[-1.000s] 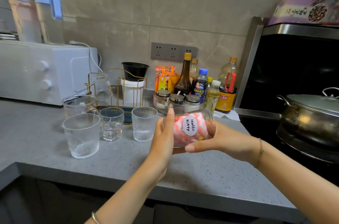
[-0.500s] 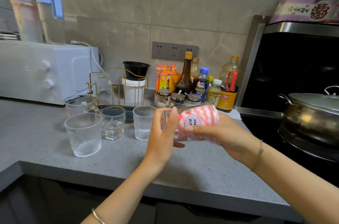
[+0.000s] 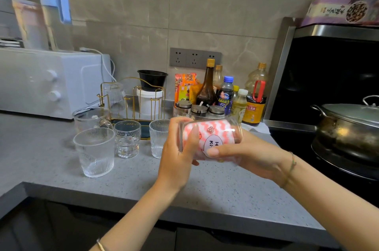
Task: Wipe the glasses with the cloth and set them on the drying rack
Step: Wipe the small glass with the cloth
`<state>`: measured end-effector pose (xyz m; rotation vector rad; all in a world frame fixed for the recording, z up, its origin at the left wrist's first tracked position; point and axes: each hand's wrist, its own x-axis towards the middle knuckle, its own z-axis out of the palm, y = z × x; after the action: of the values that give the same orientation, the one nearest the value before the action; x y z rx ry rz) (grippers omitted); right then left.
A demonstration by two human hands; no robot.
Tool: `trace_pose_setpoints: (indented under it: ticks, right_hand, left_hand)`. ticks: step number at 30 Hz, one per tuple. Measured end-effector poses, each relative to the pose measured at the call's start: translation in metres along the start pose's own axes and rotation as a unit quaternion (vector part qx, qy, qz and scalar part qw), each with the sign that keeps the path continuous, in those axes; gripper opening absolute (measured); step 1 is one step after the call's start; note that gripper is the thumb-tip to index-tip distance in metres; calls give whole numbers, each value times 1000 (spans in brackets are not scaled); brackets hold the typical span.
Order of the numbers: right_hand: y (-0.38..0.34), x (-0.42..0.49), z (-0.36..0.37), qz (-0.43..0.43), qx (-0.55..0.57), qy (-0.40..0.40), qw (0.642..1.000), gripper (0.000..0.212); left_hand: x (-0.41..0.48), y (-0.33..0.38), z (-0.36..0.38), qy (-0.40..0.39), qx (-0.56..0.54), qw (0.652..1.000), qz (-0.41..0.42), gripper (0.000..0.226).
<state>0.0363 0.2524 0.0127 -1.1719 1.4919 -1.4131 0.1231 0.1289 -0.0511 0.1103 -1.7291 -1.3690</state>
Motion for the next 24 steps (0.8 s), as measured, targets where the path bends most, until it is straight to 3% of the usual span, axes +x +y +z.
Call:
trace_pose_setpoints:
  ticks: [3, 9, 12, 15, 18, 24]
  right_hand:
    - [-3, -3, 0, -3, -12, -30, 999, 33]
    - [-2, -3, 2, -4, -64, 43, 997, 20]
    - [1, -4, -2, -10, -90, 90, 992, 19]
    - [4, -4, -2, -26, -138, 129, 982, 25]
    - [7, -3, 2, -68, -160, 163, 971, 28]
    - [7, 0, 2, -44, -179, 154, 971, 30]
  left_hand:
    - [-1, -2, 0, -11, -2, 1000, 17, 43]
    - [-1, -4, -2, -60, 12, 997, -43, 43]
    - [4, -2, -2, -85, 7, 988, -126, 48]
    - [10, 2, -3, -106, -61, 960, -253, 75]
    - [10, 8, -4, -100, -118, 932, -328, 68]
    - [10, 0, 5, -33, -67, 955, -288, 67]
